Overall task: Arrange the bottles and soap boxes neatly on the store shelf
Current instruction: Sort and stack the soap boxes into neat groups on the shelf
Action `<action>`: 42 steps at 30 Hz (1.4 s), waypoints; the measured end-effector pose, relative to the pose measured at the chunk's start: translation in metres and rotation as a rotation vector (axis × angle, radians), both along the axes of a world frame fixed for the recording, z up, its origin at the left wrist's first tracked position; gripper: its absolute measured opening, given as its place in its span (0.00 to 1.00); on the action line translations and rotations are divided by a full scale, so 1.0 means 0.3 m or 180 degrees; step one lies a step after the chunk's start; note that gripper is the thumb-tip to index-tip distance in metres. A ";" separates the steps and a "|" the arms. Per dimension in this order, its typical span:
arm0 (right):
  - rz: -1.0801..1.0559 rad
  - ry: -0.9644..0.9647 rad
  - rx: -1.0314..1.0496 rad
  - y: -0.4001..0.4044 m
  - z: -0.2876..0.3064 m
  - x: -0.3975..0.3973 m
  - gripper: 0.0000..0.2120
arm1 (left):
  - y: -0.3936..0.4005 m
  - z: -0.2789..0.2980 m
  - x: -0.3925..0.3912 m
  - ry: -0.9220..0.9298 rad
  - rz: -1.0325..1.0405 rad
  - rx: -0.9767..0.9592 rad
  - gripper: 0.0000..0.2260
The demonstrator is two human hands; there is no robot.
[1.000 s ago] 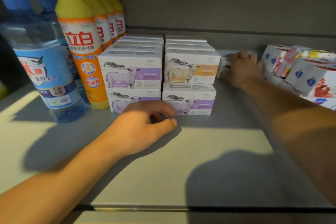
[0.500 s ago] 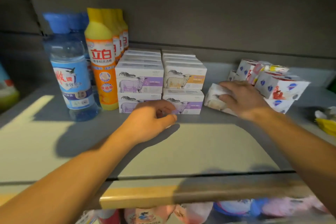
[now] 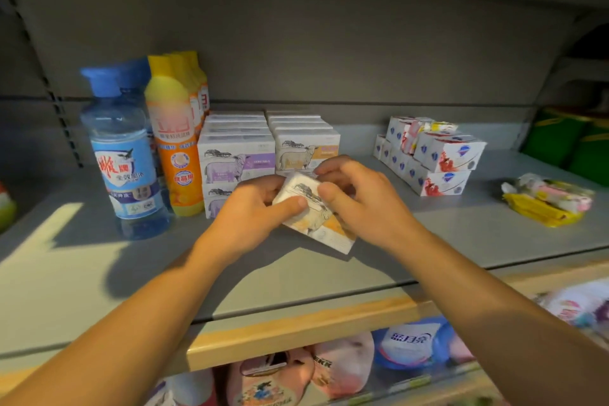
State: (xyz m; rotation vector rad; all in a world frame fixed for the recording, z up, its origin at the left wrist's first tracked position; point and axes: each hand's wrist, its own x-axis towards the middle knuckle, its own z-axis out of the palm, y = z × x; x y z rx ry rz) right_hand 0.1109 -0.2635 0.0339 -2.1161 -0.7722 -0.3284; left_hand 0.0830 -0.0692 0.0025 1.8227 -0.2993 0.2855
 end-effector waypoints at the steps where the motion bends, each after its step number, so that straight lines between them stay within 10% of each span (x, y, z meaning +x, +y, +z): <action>1: -0.0083 0.0115 0.0300 -0.002 -0.013 0.000 0.10 | 0.001 -0.003 0.002 -0.0003 0.0049 -0.0102 0.07; 8: 0.0107 0.1699 0.2196 0.002 -0.144 -0.017 0.09 | -0.001 -0.016 0.013 0.0475 -0.0054 -0.1099 0.08; 20: 0.0167 0.1959 0.2512 -0.030 -0.165 0.007 0.11 | 0.004 -0.021 0.008 0.0377 -0.0917 -0.0574 0.42; 30: 0.0988 0.2027 0.2398 -0.052 -0.184 0.017 0.19 | -0.010 -0.011 -0.003 -0.0049 0.0198 -0.0491 0.04; 42: -0.0196 0.1801 0.1784 -0.035 -0.185 0.011 0.23 | -0.008 -0.026 0.001 0.0400 0.0297 -0.0370 0.19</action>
